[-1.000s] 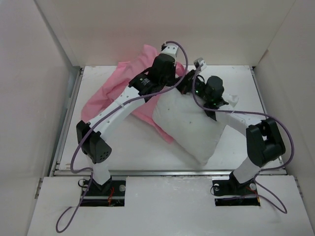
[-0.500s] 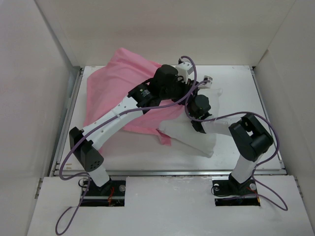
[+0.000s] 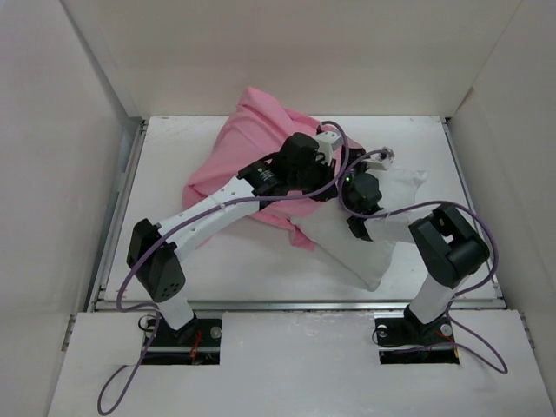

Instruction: Put the pillow into the pillowcase

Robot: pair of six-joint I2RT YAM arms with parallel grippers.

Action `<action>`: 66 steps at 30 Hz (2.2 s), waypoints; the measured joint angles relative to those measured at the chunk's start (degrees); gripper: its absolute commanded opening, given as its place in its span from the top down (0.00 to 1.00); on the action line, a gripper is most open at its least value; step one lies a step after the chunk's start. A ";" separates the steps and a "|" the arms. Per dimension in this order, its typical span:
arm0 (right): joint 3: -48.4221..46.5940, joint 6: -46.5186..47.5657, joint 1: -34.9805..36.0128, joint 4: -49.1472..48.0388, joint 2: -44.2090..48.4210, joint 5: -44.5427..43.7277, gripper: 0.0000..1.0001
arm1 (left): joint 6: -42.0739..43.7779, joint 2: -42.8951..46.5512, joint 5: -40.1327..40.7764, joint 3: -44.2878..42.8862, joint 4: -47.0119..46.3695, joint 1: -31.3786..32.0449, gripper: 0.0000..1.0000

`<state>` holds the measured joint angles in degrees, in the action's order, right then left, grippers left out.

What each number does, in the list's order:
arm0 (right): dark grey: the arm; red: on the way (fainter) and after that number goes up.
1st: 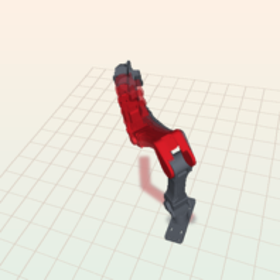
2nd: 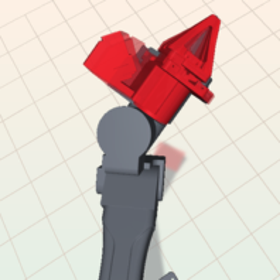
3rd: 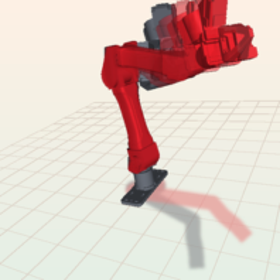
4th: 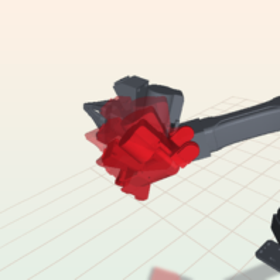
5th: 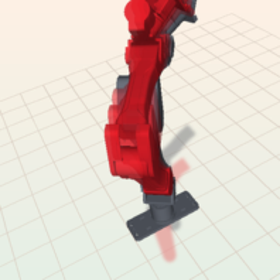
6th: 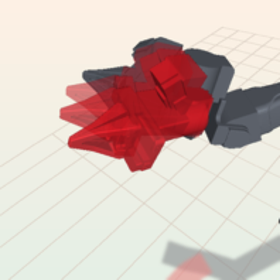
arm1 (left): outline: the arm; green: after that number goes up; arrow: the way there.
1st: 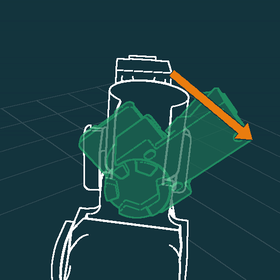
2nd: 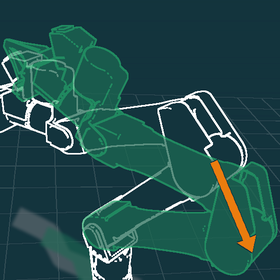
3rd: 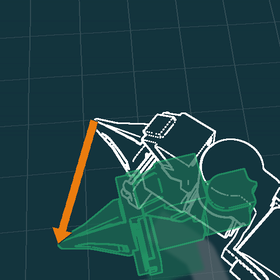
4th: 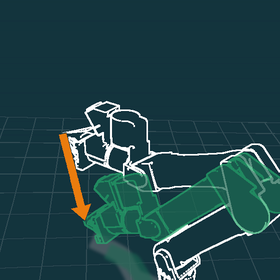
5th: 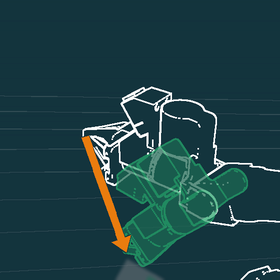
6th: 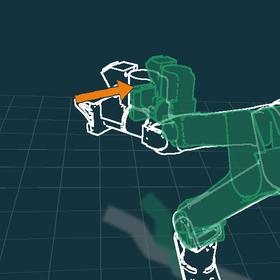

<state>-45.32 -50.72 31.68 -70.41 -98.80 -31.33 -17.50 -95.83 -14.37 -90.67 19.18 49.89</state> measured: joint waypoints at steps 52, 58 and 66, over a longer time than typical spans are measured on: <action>-7.89 37.92 16.79 82.40 24.06 9.07 0.00 | -20.87 17.81 26.25 47.47 -19.39 -2.93 0.09; -9.18 37.40 16.79 79.52 19.82 4.35 0.00 | -22.62 6.54 31.65 40.83 -21.86 -2.71 0.61; -9.38 36.09 16.11 74.42 13.49 -0.59 0.65 | -22.62 -2.69 35.89 32.44 -18.01 -2.86 1.00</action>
<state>-54.70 -14.63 47.79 4.01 -85.32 -31.92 -40.12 -98.52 21.52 -58.24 1.17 47.03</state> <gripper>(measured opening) 0.535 0.024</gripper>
